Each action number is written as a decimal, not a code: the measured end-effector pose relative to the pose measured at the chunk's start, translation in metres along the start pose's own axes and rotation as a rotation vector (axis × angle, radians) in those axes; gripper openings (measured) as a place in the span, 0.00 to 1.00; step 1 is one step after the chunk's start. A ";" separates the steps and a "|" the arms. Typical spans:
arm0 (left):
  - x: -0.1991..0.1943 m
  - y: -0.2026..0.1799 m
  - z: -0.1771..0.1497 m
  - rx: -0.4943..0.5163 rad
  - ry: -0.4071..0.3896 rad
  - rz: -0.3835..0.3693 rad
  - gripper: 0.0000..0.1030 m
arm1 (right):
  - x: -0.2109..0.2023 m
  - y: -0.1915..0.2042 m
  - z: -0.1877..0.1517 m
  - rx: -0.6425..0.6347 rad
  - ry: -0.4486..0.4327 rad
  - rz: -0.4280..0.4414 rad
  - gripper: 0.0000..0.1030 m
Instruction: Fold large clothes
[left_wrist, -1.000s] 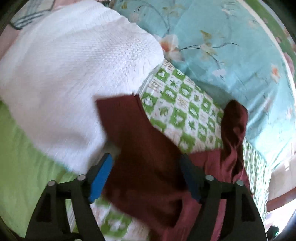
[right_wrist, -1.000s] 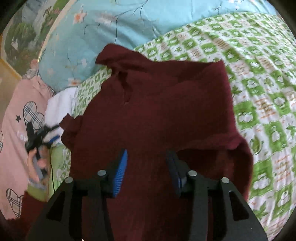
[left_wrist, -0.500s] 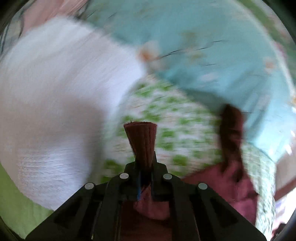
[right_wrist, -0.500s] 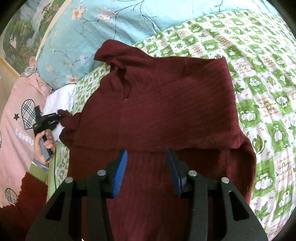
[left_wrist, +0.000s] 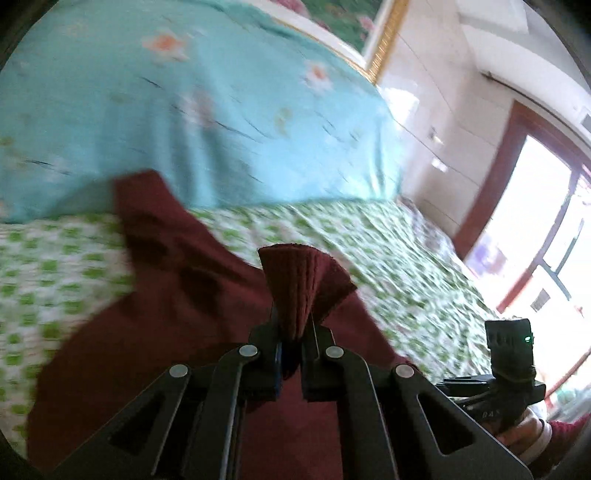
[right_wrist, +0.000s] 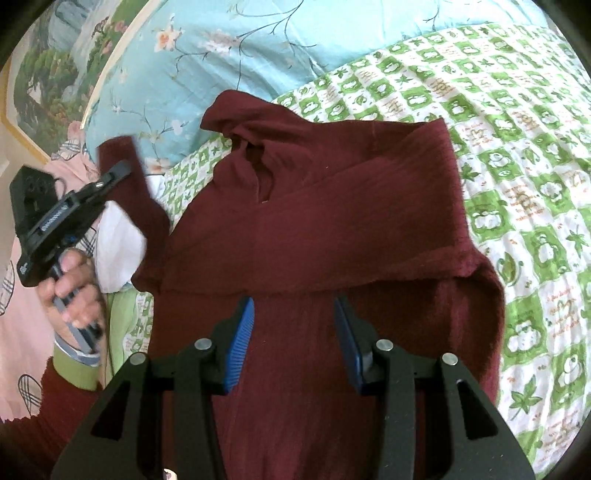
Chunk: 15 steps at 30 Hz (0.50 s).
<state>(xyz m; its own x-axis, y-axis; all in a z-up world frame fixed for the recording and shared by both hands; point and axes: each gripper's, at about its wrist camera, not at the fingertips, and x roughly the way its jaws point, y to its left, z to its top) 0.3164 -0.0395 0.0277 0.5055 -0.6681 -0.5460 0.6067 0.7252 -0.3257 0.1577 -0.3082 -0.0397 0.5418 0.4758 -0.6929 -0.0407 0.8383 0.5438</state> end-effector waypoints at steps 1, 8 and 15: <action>0.016 -0.007 -0.001 0.004 0.024 -0.024 0.05 | -0.002 -0.002 0.000 0.003 -0.005 -0.005 0.45; 0.120 -0.048 -0.027 0.047 0.204 -0.031 0.07 | -0.011 -0.025 -0.002 0.062 -0.040 -0.033 0.45; 0.117 -0.032 -0.064 -0.024 0.280 0.030 0.61 | -0.010 -0.035 0.001 0.089 -0.053 -0.034 0.45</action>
<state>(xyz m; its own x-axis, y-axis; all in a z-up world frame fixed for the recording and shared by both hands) 0.3170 -0.1302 -0.0758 0.3318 -0.5762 -0.7469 0.5774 0.7502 -0.3222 0.1540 -0.3429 -0.0513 0.5850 0.4307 -0.6872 0.0517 0.8259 0.5615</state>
